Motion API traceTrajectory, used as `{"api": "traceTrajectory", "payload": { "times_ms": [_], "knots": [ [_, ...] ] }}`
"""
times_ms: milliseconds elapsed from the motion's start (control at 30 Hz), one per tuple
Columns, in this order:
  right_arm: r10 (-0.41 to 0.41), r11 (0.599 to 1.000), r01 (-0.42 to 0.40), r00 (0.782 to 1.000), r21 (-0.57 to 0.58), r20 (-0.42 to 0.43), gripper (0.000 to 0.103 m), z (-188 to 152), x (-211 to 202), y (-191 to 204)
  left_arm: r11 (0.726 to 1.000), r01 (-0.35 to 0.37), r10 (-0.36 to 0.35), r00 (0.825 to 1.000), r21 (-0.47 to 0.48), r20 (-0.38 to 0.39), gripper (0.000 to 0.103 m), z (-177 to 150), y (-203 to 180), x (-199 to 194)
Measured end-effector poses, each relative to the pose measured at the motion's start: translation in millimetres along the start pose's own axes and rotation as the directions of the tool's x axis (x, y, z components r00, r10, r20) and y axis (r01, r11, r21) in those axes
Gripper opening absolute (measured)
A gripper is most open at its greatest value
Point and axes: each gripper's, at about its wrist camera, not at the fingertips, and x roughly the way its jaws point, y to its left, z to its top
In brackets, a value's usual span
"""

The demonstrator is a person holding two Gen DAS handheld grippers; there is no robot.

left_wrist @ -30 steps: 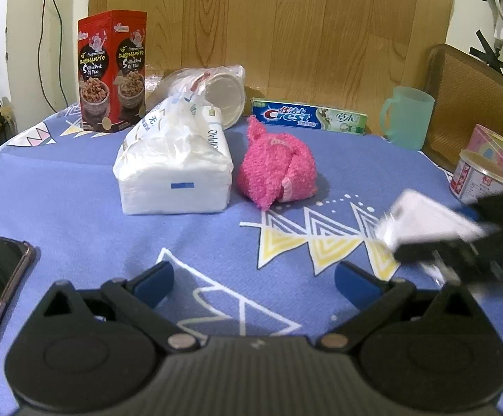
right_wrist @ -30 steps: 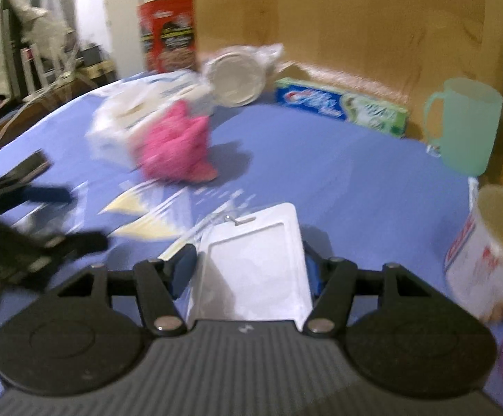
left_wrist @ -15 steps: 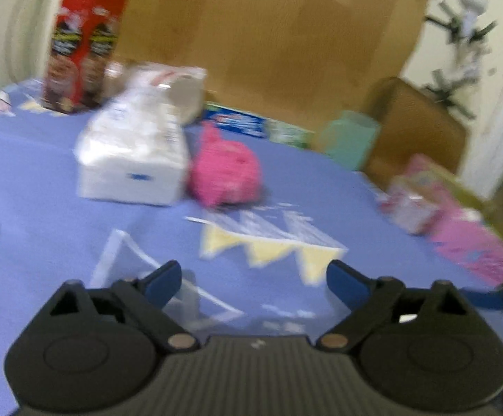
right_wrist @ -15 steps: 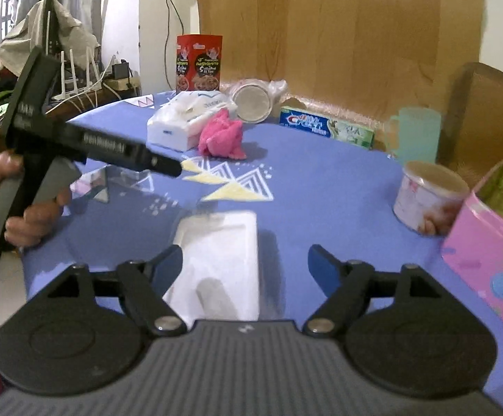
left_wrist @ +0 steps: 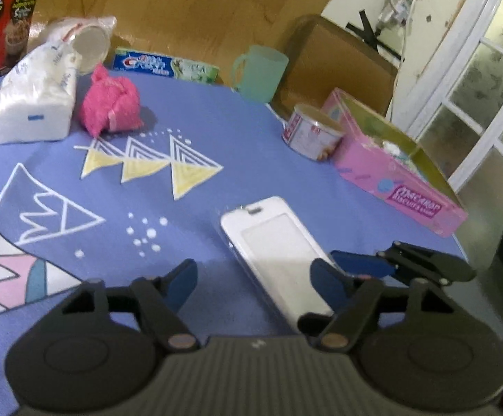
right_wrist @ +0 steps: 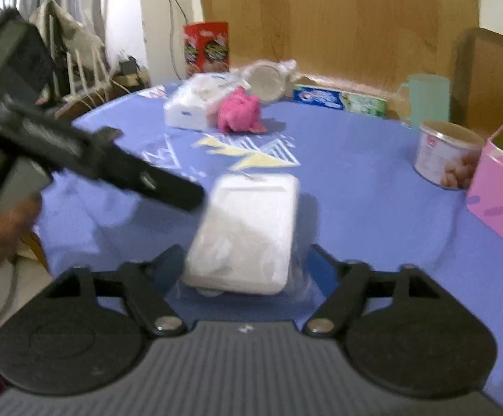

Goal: Organize soft objects

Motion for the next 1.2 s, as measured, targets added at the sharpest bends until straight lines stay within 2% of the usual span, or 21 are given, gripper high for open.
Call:
{"api": "traceTrajectory", "payload": {
  "times_ms": [67,167,267,367,467,533,600,667,767,800,867,1000,1100,1200],
  "knots": [
    [0.049,0.999,-0.049,0.999,-0.004,0.017,0.066,3.6,-3.8,11.7,0.997,-0.071,0.071,0.997,0.027,-0.013,0.06,-2.9,-0.8,4.2],
    [0.137,0.991,-0.137,0.99,-0.011,0.035,0.062,9.3,-5.0,25.8,0.996,-0.091,0.091,0.996,0.01,0.003,0.057,-5.0,5.9,-2.0],
    [0.12,0.99,-0.116,0.991,-0.076,0.054,0.062,13.1,-5.3,39.7,0.994,-0.095,0.096,0.995,-0.044,0.023,0.058,-5.5,17.6,-15.3],
    [0.121,0.992,-0.118,0.991,-0.041,0.058,0.062,14.8,-8.6,28.4,0.995,-0.078,0.082,0.995,-0.06,0.063,0.058,-5.9,22.4,-33.7],
    [0.079,0.996,-0.081,0.995,0.04,0.064,0.058,12.9,-12.4,6.7,0.997,-0.053,0.057,0.994,-0.049,0.089,0.058,-3.4,18.4,-41.1],
    [0.04,0.996,-0.044,0.998,0.074,0.05,0.045,8.8,-13.4,-3.7,0.999,-0.03,0.033,0.996,-0.037,0.088,0.056,-0.6,14.3,-37.2],
    [-0.014,0.997,0.012,1.0,0.075,0.027,0.037,2.9,-14.0,-10.4,1.0,-0.015,0.017,0.998,-0.027,0.068,0.05,0.2,10.7,-30.1],
    [-0.087,0.996,0.087,0.996,0.031,0.007,0.033,-2.5,-10.3,-10.7,1.0,-0.006,0.007,0.999,-0.02,0.047,0.046,-1.9,8.4,-22.6],
    [-0.173,0.981,0.172,0.985,-0.092,-0.009,0.033,-9.2,1.9,3.7,0.999,-0.032,0.033,0.999,-0.032,0.011,0.04,-6.1,12.0,-9.5],
    [-0.193,0.972,0.193,0.981,-0.138,0.013,0.033,-11.5,4.7,11.7,0.998,-0.028,0.028,1.0,-0.056,-0.003,0.039,-8.2,16.9,-6.3],
    [-0.182,0.964,0.184,0.983,-0.191,0.028,0.031,-10.6,10.2,22.4,0.995,0.008,-0.007,1.0,-0.098,0.011,0.039,-9.8,25.2,-7.5],
    [-0.096,0.987,0.099,0.995,-0.129,0.031,0.02,5.1,19.7,26.4,0.989,0.019,-0.014,0.999,-0.148,0.035,0.042,-10.0,36.3,-14.0],
    [-0.09,0.988,0.096,0.994,-0.12,0.056,0.02,16.1,24.0,31.9,0.978,0.048,-0.035,0.997,-0.202,0.069,0.042,-9.2,52.7,-26.1],
    [-0.048,0.993,0.058,0.994,-0.103,0.099,0.02,28.6,21.9,39.4,0.973,0.06,-0.039,0.995,-0.223,0.094,0.042,-9.9,65.1,-38.7]
  ]
}}
